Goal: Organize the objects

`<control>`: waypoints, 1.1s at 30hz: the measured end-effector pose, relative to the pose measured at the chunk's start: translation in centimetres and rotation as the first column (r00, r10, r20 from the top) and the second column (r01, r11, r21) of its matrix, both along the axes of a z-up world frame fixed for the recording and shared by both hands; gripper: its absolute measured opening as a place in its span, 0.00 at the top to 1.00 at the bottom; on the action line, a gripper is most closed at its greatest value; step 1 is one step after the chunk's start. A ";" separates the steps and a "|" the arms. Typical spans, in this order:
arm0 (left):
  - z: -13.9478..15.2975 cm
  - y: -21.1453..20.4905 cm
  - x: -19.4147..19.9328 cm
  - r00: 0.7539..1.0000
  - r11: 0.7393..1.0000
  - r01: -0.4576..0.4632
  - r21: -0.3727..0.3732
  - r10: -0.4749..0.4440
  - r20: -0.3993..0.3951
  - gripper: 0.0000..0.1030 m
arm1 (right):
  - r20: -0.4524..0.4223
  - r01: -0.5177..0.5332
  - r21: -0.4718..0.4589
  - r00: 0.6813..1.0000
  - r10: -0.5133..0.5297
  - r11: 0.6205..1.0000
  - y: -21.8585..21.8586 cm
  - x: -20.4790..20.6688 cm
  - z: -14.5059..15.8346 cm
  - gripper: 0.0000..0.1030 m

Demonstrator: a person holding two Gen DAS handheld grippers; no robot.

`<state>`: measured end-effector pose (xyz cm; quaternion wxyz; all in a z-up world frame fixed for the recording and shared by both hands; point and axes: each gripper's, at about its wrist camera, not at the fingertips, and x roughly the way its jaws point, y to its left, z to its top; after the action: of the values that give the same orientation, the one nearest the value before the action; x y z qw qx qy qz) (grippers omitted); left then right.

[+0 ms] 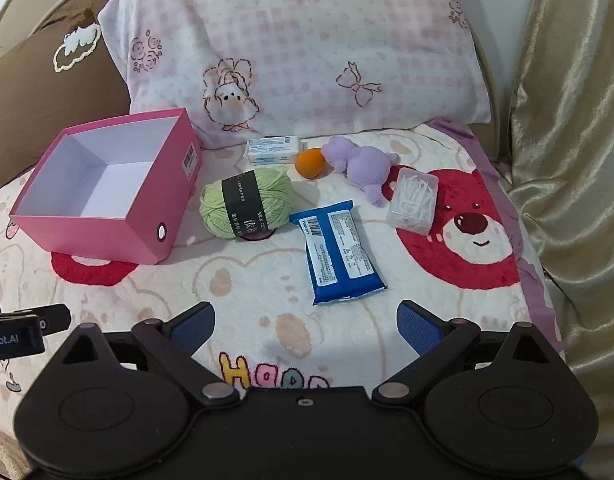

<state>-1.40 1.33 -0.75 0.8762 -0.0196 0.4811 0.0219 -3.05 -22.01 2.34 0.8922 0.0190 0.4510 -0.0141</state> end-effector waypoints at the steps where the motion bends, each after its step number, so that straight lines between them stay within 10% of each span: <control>1: 0.0 0.0 0.0 1.000 1.000 0.000 0.000 0.000 0.000 0.00 | -0.001 0.000 0.000 1.000 0.000 1.000 0.0 0.0 0.0 0.04; 33: -0.7 0.1 1.1 0.997 0.993 0.027 -0.115 -0.035 -0.069 0.00 | -0.007 -0.025 -0.011 1.000 0.025 1.000 0.1 0.1 -0.7 0.04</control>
<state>-0.31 1.40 -1.44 0.8561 -0.0613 0.5128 -0.0184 -2.93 -21.93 1.68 0.8909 0.0087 0.4541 -0.0056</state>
